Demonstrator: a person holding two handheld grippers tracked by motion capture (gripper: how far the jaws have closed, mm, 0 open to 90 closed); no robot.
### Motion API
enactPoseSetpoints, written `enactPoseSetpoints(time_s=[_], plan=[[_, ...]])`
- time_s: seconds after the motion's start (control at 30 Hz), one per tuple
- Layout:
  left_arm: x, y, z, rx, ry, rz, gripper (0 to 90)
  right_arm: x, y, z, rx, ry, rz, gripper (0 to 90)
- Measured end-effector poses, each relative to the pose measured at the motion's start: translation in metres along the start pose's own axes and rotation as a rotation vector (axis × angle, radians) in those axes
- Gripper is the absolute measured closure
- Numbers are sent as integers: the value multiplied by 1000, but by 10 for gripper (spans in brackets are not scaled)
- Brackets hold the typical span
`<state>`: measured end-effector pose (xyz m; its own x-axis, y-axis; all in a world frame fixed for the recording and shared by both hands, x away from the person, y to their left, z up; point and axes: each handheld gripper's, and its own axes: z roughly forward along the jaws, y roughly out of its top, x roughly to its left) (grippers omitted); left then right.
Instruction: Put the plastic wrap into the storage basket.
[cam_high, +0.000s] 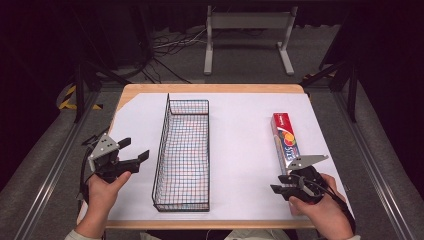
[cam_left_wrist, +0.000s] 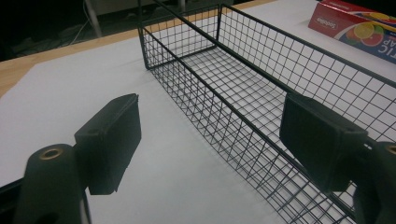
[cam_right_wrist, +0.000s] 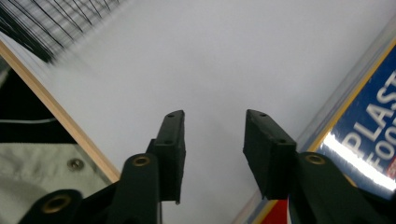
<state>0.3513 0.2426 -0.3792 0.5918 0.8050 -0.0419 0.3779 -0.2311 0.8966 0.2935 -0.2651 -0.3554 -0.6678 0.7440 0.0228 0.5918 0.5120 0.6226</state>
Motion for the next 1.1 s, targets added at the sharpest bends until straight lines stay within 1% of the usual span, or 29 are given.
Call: enactPoseSetpoints(time_s=[0.03, 0.13, 0.2, 0.27, 0.3, 0.33, 0.4, 0.43, 0.47, 0.5, 0.53, 0.57, 0.6, 0.63, 0.67, 0.73, 0.8, 0.87, 0.93, 0.97, 1.0, 1.03, 1.1], plan=[[0, 0, 0, -1, 1, 0, 215, 0, 0, 0, 0, 0, 0, 538], [0, 0, -1, 0, 3, 2, 215, -3, 1, -6, -95, -30, -14, 510], [0, 0, -1, 3, 3, 2, 215, -8, 2, -10, -141, -47, -4, 488], [1, -1, -2, 5, 10, -2, 213, -12, 2, -13, -182, -72, 0, 489], [2, 0, -2, 0, 16, 5, 212, -15, 2, -15, -180, -67, 33, 489], [2, -1, -3, 0, 16, -4, 211, -17, 3, -16, -176, -70, 46, 489], [2, -2, -3, -2, 19, -7, 210, -20, 6, -18, -190, -81, 28, 477], [2, -4, -3, -1, 20, -13, 207, -22, 8, -19, -185, -91, 17, 453], [2, -6, -3, 4, 22, -7, 207, -24, 10, -20, -186, -107, 14, 451], [2, -8, -3, 10, 28, -5, 207, -26, 12, -21, -185, -106, 14, 446], [3, -10, -4, 15, 31, -6, 207, -28, 13, -21, -194, -91, 39, 433], [4, -11, -4, 15, 28, -11, 207, -30, 14, -22, -216, -92, 48, 451], [6, -13, -5, 15, 34, -19, 207, -32, 15, -22, -233, -97, 44, 475], [8, -14, -6, 14, 39, -19, 207, -35, 18, -23, -227, -114, 43, 478], [8, -14, -6, 14, 39, -19, 207, -35, 18, -23, -227, -114, 43, 478], [9, -14, -8, 5, 41, -30, 207, -40, 23, -24, -210, -146, 65, 472], [10, -14, -9, 3, 41, -30, 207, -44, 27, -25, -221, -156, 70, 470], [10, -14, -9, 1, 40, -32, 208, -48, 33, -28, -210, -199, 66, 443], [10, -14, -8, 2, 41, -31, 208, -52, 38, -29, -215, -240, 67, 426], [10, -14, -8, 2, 42, -32, 208, -56, 42, -30, -214, -241, 80, 401], [10, -14, -8, 2, 41, -34, 208, -59, 44, -29, -206, -242, 97, 395], [10, -14, -8, 2, 42, -34, 208, -61, 46, -29, -198, -245, 99, 395], [10, -14, -8, 2, 43, -34, 208, -65, 51, -25, -173, -256, 124, 375]])
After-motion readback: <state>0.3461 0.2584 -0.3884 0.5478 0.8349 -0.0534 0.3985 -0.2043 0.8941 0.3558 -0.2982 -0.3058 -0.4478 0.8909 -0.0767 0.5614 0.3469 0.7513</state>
